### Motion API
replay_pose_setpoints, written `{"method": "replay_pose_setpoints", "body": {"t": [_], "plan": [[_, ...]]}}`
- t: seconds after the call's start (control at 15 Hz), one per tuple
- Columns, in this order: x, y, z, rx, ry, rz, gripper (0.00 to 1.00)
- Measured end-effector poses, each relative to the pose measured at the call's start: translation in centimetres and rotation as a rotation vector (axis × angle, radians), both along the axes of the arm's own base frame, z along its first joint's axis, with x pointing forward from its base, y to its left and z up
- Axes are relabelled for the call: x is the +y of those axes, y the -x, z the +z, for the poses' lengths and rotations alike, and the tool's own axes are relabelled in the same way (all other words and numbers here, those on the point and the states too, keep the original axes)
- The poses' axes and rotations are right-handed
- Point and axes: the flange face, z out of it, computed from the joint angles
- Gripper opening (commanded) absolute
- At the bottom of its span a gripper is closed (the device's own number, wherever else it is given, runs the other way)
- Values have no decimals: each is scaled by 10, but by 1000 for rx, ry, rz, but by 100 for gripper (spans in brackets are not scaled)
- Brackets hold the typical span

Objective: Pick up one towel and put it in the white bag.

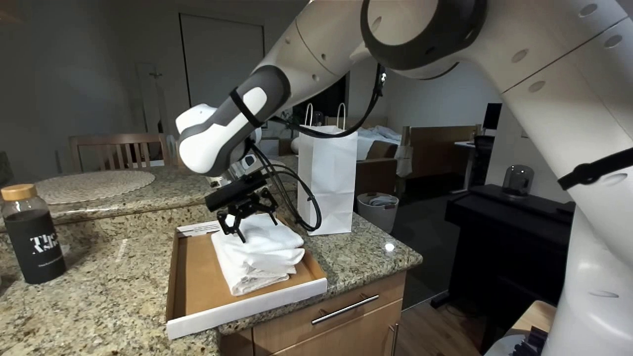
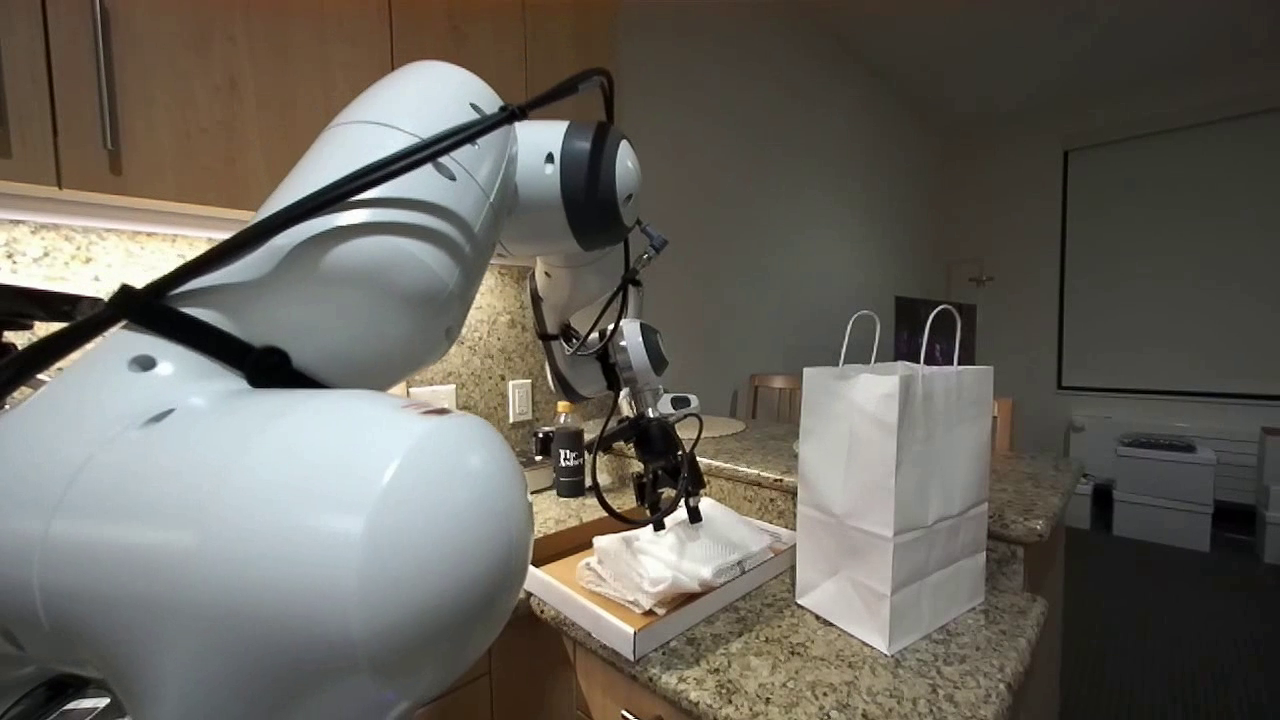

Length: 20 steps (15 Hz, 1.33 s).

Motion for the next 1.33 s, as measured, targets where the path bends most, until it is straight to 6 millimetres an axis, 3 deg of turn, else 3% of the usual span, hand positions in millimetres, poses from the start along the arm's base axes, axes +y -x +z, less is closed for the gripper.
{"method": "replay_pose_setpoints", "body": {"t": [0.33,0.73,1.33], "plan": [[6,-13,-25,8,8,-1,100],[27,-20,-13,-27,-4,22,100],[-18,-29,-44,69,114,-64,100]]}}
